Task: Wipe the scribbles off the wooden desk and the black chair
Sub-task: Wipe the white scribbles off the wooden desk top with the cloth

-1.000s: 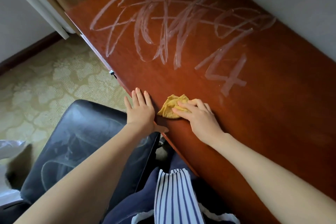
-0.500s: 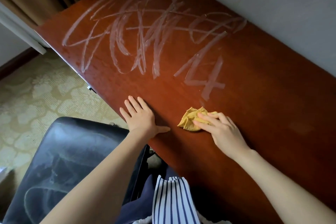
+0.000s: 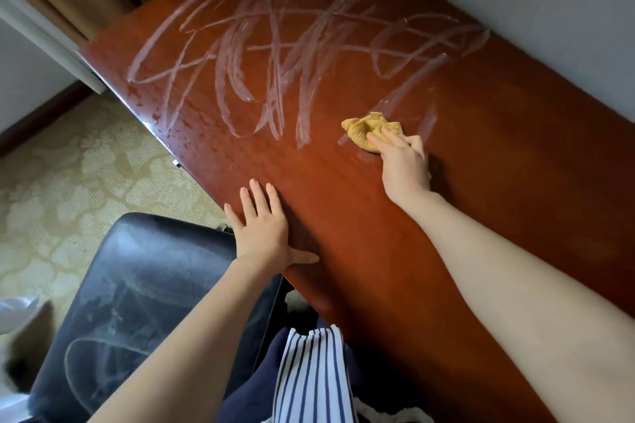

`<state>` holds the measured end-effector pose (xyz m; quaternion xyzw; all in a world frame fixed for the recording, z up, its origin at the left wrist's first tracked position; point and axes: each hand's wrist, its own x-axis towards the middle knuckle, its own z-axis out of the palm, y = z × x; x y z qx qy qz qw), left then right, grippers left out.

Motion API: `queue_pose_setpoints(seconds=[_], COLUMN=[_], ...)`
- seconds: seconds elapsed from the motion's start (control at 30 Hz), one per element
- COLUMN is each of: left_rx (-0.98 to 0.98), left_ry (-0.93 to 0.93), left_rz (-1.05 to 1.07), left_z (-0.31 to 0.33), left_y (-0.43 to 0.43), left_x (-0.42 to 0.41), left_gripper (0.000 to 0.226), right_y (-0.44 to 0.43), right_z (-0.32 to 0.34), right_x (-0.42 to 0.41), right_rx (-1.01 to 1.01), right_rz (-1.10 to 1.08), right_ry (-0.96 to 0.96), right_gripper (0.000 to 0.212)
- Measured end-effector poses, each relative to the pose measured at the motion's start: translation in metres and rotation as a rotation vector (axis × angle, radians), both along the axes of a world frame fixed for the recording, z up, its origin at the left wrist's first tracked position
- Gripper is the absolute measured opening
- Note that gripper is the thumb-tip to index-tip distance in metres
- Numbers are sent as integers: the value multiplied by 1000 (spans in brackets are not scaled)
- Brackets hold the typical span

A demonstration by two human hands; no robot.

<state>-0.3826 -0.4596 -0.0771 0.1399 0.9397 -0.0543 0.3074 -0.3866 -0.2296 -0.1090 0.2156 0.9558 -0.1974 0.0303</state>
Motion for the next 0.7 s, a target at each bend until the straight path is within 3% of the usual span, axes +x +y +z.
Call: queue_pose_setpoints(seconds=[0.17,0.33,0.43,0.5,0.57,0.7], left_rx=[14,2,-73,-81,-15,91], left_ry=[-17,-119,-146,-51,78,79], left_rz=[-65,-174,-239,-254,-200,-62], left_z=[1,12,19,20,19,18], left_y=[-14,-33,-38,-35,-30,-5], left_x=[-4,-20,-31,-33,-26,-3], left_gripper=[147,143,118,90,73,81], right_y=[-35,-76,-103,-119,-126,-118], right_z=[10,10,13,9,2,4], right_x=[16,49,71,90,111,147], right_rx=[10,-68,-67,-35,-8,41], right_rz=[169,311,366,452,567,608], right_ry=[12,22,117,247,243,223], right_gripper=[57,51,42,34,30,39])
